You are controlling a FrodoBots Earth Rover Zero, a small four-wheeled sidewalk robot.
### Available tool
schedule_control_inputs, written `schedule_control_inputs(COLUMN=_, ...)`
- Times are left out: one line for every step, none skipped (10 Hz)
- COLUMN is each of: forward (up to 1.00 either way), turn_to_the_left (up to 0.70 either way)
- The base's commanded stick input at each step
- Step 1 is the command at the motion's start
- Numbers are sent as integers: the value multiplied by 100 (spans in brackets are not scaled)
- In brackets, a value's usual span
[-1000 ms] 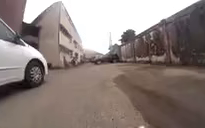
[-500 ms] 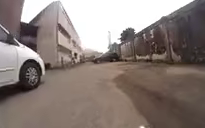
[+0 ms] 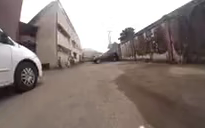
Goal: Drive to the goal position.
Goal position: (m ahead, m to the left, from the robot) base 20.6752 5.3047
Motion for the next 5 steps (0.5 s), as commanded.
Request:
schedule_control_inputs(forward=30, turn_to_the_left=0)
schedule_control_inputs(forward=30, turn_to_the_left=0)
schedule_control_inputs(forward=30, turn_to_the_left=0)
schedule_control_inputs(forward=30, turn_to_the_left=0)
schedule_control_inputs(forward=30, turn_to_the_left=0)
